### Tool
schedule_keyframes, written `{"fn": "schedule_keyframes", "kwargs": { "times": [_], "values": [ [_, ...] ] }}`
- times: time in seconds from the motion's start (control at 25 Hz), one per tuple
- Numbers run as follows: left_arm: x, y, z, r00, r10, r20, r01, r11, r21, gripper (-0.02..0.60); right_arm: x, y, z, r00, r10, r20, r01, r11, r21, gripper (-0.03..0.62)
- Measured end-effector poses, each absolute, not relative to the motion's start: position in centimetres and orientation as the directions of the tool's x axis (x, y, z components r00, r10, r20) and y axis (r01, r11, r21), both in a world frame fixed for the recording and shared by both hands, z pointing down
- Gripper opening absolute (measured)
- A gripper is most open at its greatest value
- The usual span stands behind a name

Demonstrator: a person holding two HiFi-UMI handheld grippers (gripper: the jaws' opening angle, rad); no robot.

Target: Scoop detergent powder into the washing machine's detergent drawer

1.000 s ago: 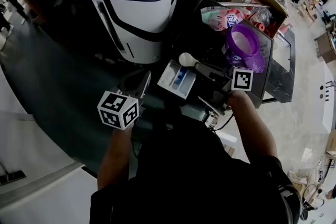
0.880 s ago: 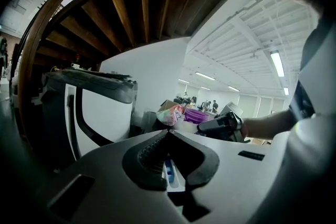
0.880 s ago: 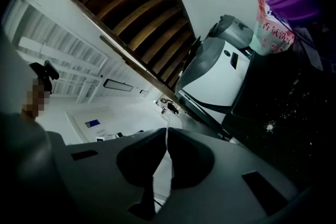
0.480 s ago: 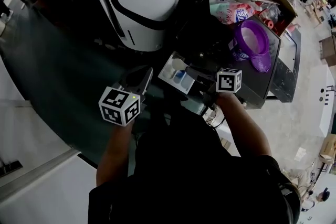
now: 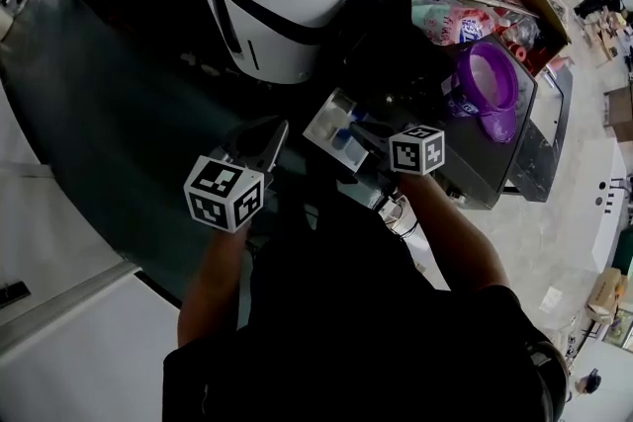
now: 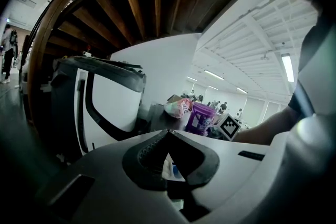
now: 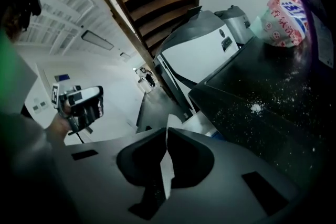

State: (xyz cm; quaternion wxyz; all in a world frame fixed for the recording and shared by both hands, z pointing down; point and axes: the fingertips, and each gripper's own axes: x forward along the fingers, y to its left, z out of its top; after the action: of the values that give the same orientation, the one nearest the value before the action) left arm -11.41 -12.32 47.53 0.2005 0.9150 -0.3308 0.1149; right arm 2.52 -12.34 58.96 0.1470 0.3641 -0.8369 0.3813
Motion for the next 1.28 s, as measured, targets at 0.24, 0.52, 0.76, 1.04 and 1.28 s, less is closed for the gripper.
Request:
{"fn": "schedule_keyframes", "kwargs": {
  "times": [0.24, 0.52, 0.76, 1.04, 1.28],
  "values": [
    [-12.4, -12.1, 47.7, 0.745, -0.578, 0.332, -0.665, -0.679, 0.309, 0.008, 1.3, -12.5, 60.0, -0.637, -0.462, 0.616, -0.758, 0.522, -0.392, 0.021],
    [-13.7, -11.8, 47.7, 0.728, -0.601, 0.330, -0.685, -0.656, 0.316, 0.008, 0.4, -12.5, 60.8, -0.582, -0.444, 0.681, -0.750, 0.617, -0.238, 0.021],
    [-14.4, -11.6, 47.9, 0.720, -0.613, 0.326, -0.694, -0.644, 0.321, 0.008, -0.1, -12.2, 61.1, -0.525, -0.442, 0.727, -0.719, 0.688, -0.101, 0.021],
    [-14.7, -11.2, 48.0, 0.713, -0.621, 0.327, -0.702, -0.632, 0.328, 0.008, -0.3, -12.1, 61.4, -0.470, -0.460, 0.754, -0.661, 0.749, 0.044, 0.021],
    [-15.0, -10.8, 47.8, 0.706, -0.626, 0.330, -0.708, -0.626, 0.327, 0.008, -1.1, -11.8, 61.3, -0.446, -0.458, 0.769, -0.573, 0.806, 0.148, 0.021]
  ]
}}
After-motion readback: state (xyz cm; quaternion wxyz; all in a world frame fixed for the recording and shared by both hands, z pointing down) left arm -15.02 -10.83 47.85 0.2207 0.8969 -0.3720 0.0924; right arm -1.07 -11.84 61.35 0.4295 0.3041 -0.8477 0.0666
